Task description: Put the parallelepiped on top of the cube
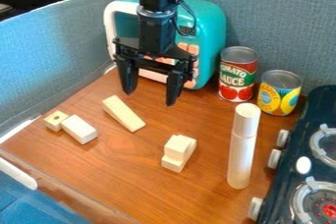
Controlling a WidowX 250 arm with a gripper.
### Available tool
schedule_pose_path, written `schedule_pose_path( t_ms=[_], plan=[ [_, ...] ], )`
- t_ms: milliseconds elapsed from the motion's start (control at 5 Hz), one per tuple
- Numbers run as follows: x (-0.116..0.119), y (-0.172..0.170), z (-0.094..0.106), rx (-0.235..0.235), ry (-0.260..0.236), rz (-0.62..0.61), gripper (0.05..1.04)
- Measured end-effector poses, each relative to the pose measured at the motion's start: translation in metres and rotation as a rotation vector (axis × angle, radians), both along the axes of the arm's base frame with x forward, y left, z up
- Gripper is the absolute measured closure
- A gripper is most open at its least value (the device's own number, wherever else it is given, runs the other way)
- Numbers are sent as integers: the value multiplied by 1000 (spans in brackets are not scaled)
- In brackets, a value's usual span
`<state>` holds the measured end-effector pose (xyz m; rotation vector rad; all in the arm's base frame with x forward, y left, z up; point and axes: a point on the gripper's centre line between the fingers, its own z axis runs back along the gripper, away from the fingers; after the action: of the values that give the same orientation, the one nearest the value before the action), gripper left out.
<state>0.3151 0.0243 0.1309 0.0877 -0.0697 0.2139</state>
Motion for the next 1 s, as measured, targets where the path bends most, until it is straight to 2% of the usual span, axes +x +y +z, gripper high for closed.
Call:
schedule_pose_path(
  t_ms=[200, 400, 600, 800, 1000],
  plan=[
    [-2, 0, -10, -3, 31, 11, 83],
    [-9, 6, -24, -18, 35, 148, 83],
    [-18, 10, -30, -48, 28, 253, 83],
    [-28, 21, -34, -99, 4, 341, 83],
    [-43, 34, -36, -40, -32, 514, 83]
  ],
)
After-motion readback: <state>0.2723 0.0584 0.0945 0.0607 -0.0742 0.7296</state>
